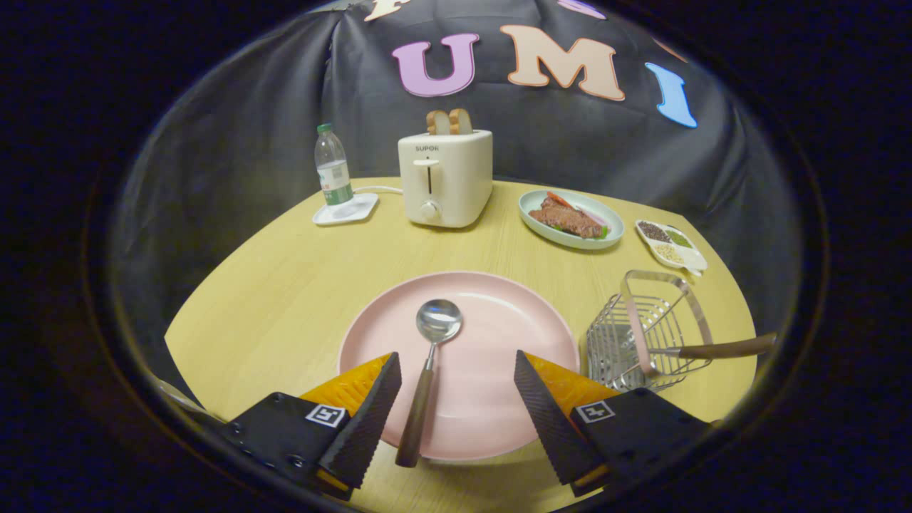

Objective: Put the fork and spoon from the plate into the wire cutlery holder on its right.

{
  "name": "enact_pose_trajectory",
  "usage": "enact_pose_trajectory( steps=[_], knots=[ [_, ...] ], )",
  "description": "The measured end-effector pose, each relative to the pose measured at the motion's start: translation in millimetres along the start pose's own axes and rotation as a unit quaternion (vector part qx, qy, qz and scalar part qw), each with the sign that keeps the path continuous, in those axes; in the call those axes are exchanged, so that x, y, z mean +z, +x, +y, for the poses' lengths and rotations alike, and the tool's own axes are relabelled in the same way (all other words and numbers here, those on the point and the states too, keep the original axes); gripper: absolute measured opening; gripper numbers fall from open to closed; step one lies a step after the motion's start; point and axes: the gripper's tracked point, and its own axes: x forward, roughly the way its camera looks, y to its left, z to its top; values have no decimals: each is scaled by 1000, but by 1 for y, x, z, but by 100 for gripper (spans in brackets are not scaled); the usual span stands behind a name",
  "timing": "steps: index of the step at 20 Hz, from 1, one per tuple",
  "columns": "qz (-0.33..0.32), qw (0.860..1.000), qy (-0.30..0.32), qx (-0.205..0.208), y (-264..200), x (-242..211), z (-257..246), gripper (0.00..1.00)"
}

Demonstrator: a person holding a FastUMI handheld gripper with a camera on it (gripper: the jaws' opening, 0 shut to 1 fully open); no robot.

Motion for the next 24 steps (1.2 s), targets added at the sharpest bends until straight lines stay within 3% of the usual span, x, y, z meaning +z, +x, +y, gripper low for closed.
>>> enact_pose_trajectory(
  steps=[4,15,17,18,24],
  knots=[
    [25,1000,-5,6,8,-18,8,100],
    [58,998,-21,8,12,-32,12,22],
    [62,998,-25,3,14,-34,7,22],
    [67,997,-29,4,11,-34,8,11],
    [72,995,-71,26,-6,-8,4,11]
  ],
)
